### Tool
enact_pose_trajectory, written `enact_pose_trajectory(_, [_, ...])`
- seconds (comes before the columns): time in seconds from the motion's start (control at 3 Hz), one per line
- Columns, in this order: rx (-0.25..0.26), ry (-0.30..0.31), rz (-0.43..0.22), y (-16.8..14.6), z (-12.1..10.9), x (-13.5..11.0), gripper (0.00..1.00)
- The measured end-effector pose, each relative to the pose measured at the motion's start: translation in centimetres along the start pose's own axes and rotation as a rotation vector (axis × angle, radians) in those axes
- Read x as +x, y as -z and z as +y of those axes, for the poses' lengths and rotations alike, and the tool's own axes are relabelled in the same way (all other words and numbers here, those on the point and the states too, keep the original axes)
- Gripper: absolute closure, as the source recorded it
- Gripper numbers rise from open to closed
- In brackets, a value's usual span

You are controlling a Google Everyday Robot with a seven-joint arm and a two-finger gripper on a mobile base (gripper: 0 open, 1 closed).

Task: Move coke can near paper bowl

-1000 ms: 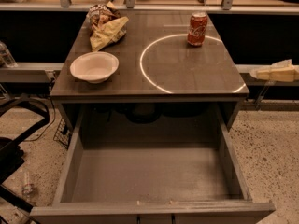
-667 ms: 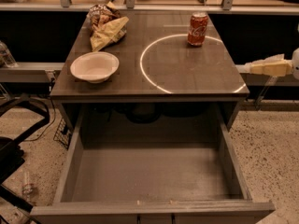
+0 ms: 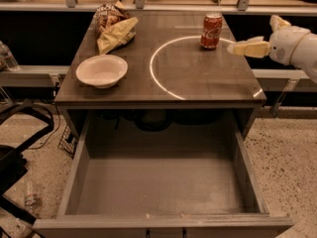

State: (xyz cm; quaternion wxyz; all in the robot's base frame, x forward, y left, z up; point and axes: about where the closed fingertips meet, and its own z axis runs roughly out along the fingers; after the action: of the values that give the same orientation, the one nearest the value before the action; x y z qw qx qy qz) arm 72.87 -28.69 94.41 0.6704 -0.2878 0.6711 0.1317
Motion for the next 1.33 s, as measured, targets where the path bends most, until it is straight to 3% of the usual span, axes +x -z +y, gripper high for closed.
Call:
enact_pose_trajectory(0.67, [-0.071, -0.118, -0.034, -9.6, -0.1, 1.4, 0.00])
enact_pose_trajectory(1.0, [-0.088, -0.178, 0.007, -14.1, 0.4, 3.8, 0.00])
enact_pose_trajectory(1.33, [-0.091, -0.206, 0.032, -16.3, 0.5, 4.9, 0.00])
